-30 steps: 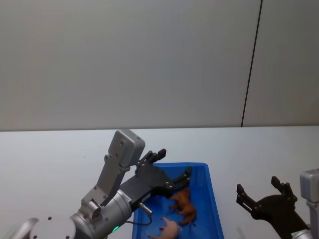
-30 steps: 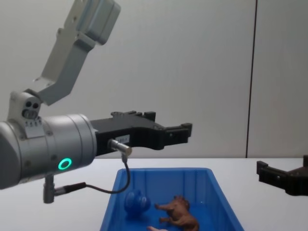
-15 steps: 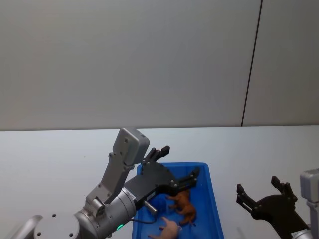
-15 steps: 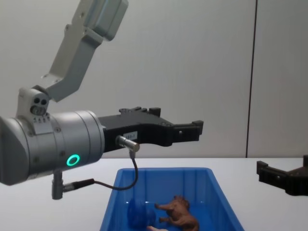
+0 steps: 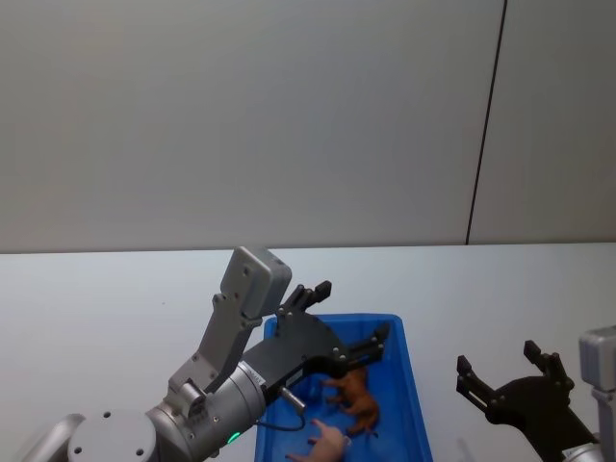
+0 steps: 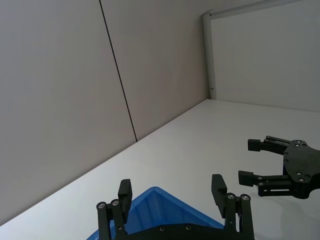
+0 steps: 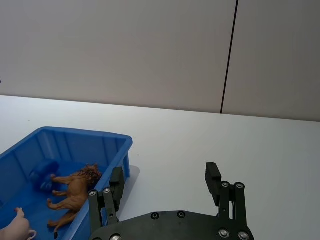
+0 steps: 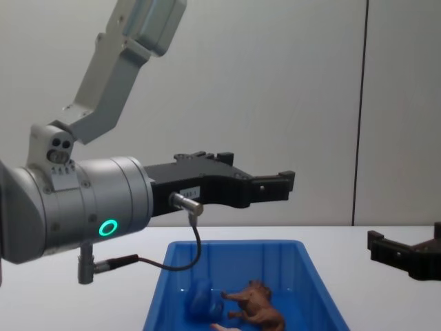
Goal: Pick up the two dolls from the table and place them into the box.
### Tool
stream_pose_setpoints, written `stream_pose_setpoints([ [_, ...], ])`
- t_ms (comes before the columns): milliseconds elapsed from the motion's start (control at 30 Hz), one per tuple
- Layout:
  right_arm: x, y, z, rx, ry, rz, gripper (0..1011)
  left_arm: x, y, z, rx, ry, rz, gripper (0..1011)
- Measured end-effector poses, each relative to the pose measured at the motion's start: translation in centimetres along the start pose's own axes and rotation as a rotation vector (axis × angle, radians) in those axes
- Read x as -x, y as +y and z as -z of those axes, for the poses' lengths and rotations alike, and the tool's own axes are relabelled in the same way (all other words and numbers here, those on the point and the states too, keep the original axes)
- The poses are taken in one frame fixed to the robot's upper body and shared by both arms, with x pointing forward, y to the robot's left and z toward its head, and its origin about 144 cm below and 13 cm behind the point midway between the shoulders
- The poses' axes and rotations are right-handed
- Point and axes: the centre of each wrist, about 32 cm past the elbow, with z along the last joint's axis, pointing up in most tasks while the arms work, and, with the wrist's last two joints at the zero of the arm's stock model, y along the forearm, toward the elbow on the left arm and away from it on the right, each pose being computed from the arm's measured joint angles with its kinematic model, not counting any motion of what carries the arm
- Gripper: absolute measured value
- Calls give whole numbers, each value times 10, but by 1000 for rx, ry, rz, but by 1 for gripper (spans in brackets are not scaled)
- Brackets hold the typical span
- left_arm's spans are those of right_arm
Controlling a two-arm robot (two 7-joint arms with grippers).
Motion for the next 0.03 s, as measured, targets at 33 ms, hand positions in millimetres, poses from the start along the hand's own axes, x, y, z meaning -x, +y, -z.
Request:
stream_pose_setpoints([
  [33, 0, 0, 0, 0, 0, 0, 1001, 0, 0, 0, 0, 0, 0, 1003],
])
